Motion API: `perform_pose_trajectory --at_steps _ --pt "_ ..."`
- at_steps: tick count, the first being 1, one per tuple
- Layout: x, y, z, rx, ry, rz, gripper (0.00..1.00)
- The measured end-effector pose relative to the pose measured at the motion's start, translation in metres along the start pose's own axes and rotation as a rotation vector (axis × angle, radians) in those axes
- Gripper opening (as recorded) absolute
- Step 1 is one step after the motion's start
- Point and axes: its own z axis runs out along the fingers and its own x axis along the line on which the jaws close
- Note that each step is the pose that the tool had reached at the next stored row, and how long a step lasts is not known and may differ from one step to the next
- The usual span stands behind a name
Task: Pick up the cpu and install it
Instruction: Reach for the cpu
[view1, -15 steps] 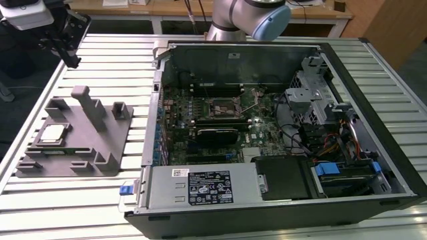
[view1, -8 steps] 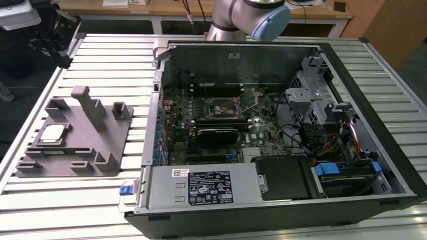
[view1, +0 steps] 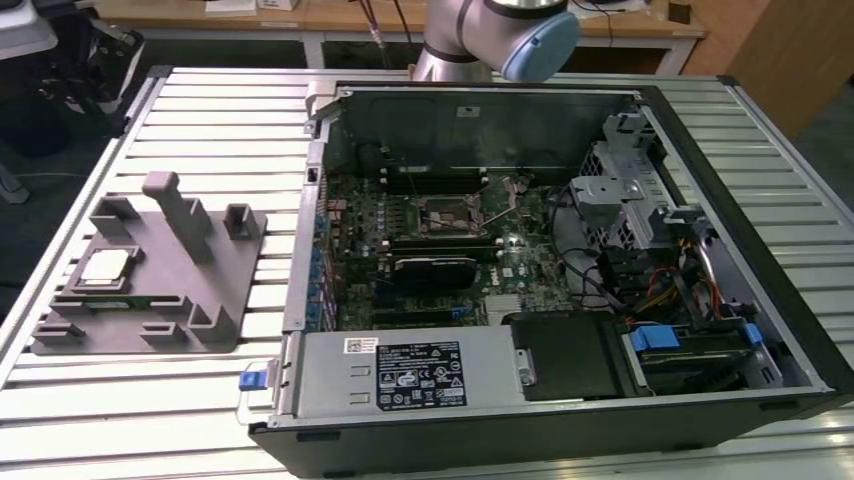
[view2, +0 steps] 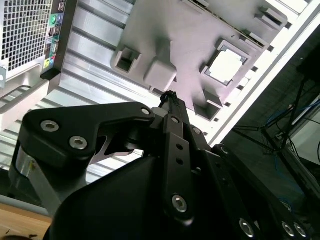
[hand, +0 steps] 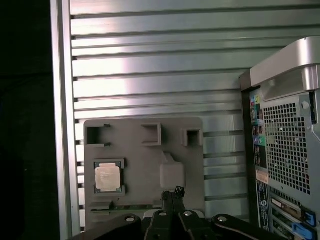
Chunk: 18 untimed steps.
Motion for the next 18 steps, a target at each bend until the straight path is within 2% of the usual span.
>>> perform_pose_trajectory --at_steps 18 --pt "0.0278 -0.0022 0.0007 -0.0002 -0.0001 0.000 0.11"
